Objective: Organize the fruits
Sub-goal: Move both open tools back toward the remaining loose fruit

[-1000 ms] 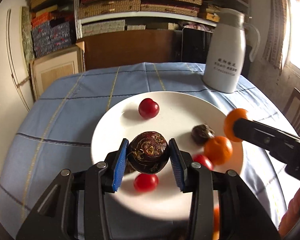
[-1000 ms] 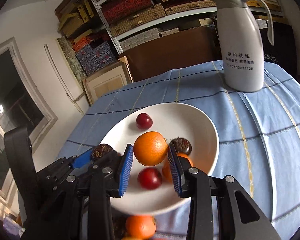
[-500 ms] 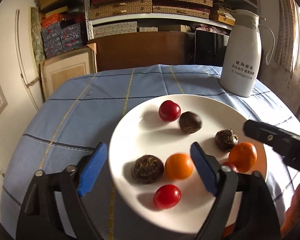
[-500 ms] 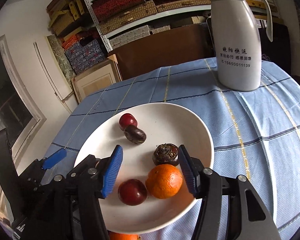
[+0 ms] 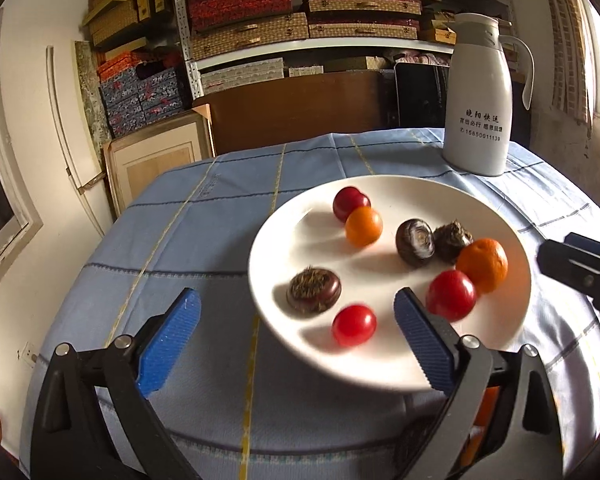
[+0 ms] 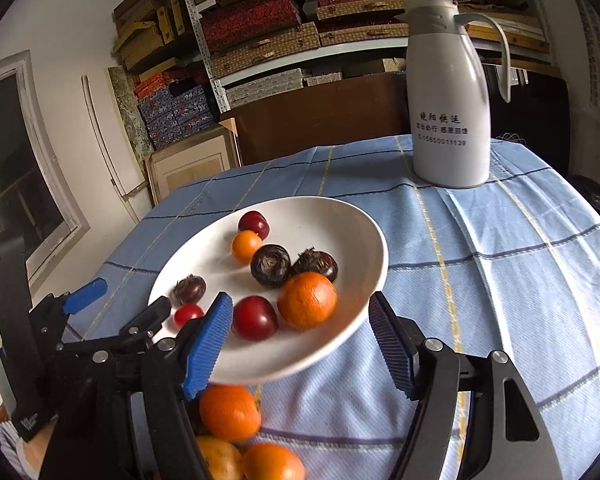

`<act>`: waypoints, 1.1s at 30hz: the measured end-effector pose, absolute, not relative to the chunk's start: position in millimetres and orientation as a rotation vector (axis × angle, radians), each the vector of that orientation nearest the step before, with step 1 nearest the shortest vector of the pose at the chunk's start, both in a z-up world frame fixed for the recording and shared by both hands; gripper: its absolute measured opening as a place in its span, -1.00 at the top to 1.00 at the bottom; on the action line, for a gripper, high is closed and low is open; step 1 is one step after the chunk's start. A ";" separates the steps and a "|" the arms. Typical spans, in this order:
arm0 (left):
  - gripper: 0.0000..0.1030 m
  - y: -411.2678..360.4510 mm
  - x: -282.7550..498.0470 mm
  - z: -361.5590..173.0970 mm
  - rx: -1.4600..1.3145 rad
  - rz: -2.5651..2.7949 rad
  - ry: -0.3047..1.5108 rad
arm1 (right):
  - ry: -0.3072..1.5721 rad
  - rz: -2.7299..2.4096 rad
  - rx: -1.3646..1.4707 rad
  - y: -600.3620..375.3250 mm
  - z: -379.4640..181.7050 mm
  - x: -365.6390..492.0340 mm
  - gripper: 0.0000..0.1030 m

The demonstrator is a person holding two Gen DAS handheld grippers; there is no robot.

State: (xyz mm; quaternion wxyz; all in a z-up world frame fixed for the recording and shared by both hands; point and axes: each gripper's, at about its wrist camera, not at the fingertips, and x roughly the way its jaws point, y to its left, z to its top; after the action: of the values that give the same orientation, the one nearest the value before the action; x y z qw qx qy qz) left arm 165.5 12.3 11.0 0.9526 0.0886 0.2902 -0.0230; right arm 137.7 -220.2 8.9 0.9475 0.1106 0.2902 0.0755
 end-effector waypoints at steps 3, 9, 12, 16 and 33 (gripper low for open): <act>-0.88 18.1 151.7 10.4 0.169 -0.039 0.579 | 0.575 0.144 0.245 -228.7 7.1 121.5 -0.51; -0.90 33.0 121.7 7.1 0.135 -0.025 0.577 | 0.584 0.138 0.253 -235.9 -1.0 95.7 -0.58; -0.90 41.3 106.8 5.0 0.114 -0.020 0.581 | 0.593 0.142 0.238 -233.7 -5.8 83.0 -0.62; -0.90 52.4 91.3 4.7 0.081 -0.018 0.577 | 0.592 0.153 0.223 -230.7 -10.3 68.1 -0.65; -0.90 66.7 90.1 1.2 0.019 -0.018 0.608 | 0.605 0.181 0.229 -228.8 -14.9 60.5 -0.67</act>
State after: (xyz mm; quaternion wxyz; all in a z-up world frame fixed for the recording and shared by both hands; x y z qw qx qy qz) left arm 90.1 66.7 1.2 0.9540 0.0092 0.2996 -0.0087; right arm 60.5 -228.8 -14.9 0.9442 0.1124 0.2968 0.0886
